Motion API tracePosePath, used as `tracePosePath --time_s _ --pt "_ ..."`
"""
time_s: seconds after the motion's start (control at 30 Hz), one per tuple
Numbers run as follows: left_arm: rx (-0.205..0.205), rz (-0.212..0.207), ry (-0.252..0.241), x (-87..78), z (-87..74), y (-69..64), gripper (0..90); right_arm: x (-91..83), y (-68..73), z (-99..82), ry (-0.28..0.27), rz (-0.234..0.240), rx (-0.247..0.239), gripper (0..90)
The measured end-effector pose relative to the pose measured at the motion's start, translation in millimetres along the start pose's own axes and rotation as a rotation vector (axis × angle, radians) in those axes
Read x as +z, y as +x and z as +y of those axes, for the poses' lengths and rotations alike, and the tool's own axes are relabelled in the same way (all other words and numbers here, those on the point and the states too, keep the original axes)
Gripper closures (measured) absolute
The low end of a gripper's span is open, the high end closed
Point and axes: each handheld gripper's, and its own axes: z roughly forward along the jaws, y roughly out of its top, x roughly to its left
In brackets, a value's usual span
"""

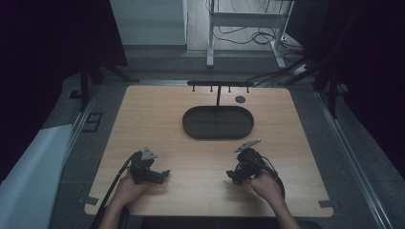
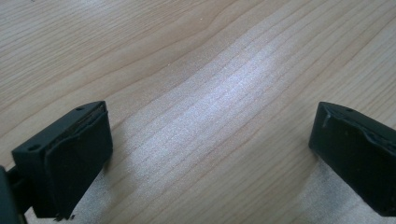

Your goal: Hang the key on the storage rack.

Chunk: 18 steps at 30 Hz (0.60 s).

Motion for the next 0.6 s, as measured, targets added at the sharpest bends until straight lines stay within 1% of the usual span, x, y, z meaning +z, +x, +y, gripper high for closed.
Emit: tracePosePath --time_s 0.07,0.1,0.17,0.2,0.33,0.4,0.47,0.5,0.53,0.6 --pt "0.0 0.0 0.0 0.0 0.0 0.0 0.0 4.7 1.4 0.6 0.026 -0.019 -0.01 13.3" --pt "0.0 0.0 0.0 0.0 0.0 -0.1 0.0 6.8 1.2 -0.1 0.042 -0.026 -0.007 12.3" --pt "0.0 0.0 0.0 0.0 0.0 0.0 0.0 8.4 0.1 -2.5 0.053 -0.062 -0.009 13.9" --pt "0.0 0.0 0.0 0.0 0.0 0.0 0.0 7.7 -1.0 -4.3 0.054 -0.069 -0.003 13.9" --pt "0.0 0.0 0.0 0.0 0.0 0.0 0.0 1.2 -8.4 -14.6 0.058 -0.061 0.02 13.8" --pt "0.0 0.0 0.0 0.0 0.0 0.0 0.0 -1.1 -10.5 -17.5 0.064 -0.069 0.025 13.8" --pt "0.0 0.0 0.0 0.0 0.0 0.0 0.0 -8.5 -18.5 -26.7 0.085 -0.087 0.039 13.9" --pt "0.0 0.0 0.0 0.0 0.0 0.0 0.0 -8.5 -18.5 -26.7 0.085 -0.087 0.039 13.9" --pt "0.0 0.0 0.0 0.0 0.0 0.0 0.0 -13.9 -25.4 -33.7 0.103 -0.096 0.059 14.1" --pt "0.0 0.0 0.0 0.0 0.0 0.0 0.0 -17.6 -31.5 -37.8 0.117 -0.113 0.074 15.1"
